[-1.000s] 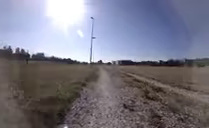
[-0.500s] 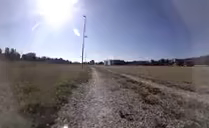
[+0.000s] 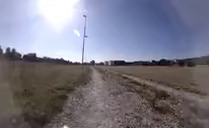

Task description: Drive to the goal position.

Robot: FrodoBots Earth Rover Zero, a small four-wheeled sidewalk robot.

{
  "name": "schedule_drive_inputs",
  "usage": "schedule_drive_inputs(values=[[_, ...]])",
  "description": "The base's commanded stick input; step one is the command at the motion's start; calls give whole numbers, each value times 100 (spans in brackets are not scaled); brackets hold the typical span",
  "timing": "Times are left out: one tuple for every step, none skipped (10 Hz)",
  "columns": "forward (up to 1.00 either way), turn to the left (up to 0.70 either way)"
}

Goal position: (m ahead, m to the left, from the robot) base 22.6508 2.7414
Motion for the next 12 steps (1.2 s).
schedule_drive_inputs(values=[[50,0],[50,0],[50,0],[50,0],[50,0],[50,0],[50,0],[50,0],[50,0],[50,0],[50,0],[50,0]])
